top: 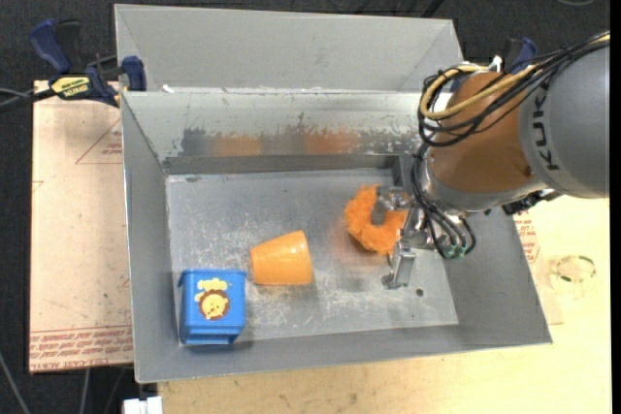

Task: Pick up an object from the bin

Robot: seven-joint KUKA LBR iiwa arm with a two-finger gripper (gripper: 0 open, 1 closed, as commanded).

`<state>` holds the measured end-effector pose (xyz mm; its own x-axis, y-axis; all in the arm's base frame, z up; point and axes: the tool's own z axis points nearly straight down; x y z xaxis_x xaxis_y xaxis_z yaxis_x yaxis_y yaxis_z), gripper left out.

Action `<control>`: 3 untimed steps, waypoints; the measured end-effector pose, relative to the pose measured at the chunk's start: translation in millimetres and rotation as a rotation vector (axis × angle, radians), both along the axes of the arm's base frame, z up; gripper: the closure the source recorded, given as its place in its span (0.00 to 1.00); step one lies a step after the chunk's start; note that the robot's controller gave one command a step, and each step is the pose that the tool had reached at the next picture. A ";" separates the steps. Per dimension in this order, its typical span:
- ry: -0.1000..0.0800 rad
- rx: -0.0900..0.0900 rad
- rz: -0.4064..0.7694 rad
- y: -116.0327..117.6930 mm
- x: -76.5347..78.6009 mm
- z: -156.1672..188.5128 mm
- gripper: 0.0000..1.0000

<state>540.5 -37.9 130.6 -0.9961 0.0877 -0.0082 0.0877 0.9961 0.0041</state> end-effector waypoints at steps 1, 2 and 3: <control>0.013 0.000 0.044 -1.4 -20.2 24.6 0.00; -0.016 -0.005 0.196 -3.6 8.4 53.7 0.00; -0.003 -0.003 0.408 -6.0 32.1 -7.1 0.00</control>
Offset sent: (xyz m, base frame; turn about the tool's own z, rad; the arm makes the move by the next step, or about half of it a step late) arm 0.0382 -0.0048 0.0171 -0.2941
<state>572.6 -43.8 123.5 -0.9492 -0.3145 -0.0109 -0.3146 0.9492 0.0006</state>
